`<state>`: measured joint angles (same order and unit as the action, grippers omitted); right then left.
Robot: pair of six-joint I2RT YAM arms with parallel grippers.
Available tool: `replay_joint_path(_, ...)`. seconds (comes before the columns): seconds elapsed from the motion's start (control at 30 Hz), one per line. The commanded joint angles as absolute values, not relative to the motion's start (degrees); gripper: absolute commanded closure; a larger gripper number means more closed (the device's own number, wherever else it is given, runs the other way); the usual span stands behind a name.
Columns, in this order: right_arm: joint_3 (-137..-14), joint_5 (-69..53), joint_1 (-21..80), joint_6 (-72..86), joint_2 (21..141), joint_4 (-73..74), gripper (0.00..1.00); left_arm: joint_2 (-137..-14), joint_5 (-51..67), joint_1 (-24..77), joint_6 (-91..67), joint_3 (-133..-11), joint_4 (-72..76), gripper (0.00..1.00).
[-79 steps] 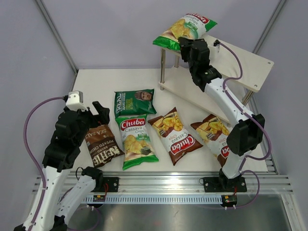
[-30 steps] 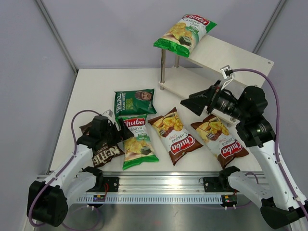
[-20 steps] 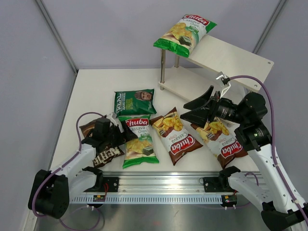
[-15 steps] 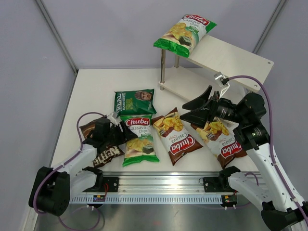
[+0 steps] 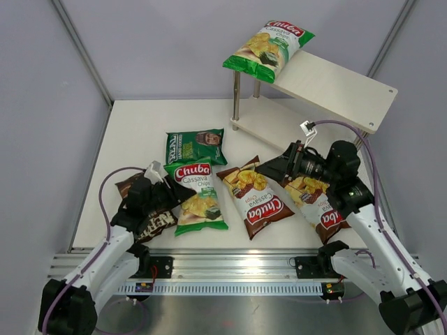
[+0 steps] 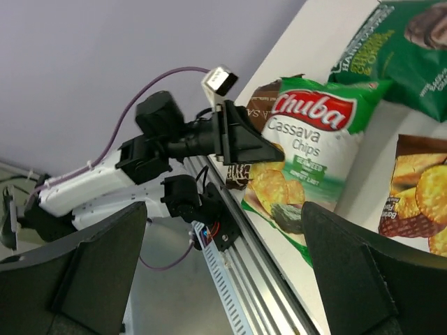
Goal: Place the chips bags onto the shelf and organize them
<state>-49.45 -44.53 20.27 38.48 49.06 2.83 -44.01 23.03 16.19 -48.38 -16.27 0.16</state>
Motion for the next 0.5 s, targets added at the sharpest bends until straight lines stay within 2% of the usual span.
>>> replay_joint_path(0.0,-43.4,-40.4,21.6,44.0,49.7,-2.9,0.01,-38.7,19.4,16.2,-52.6,-19.4,-1.7,0.92)
replay_joint_path(0.2,-32.6,-31.8,30.1,51.1,52.5,-17.5,0.01,-34.5,18.0,16.2,-57.6,-24.1,-2.6,0.96)
replay_joint_path(0.47,-26.2,-23.0,37.2,54.0,53.3,-30.7,0.0,-33.8,20.7,16.2,-67.4,-27.5,8.0,0.96)
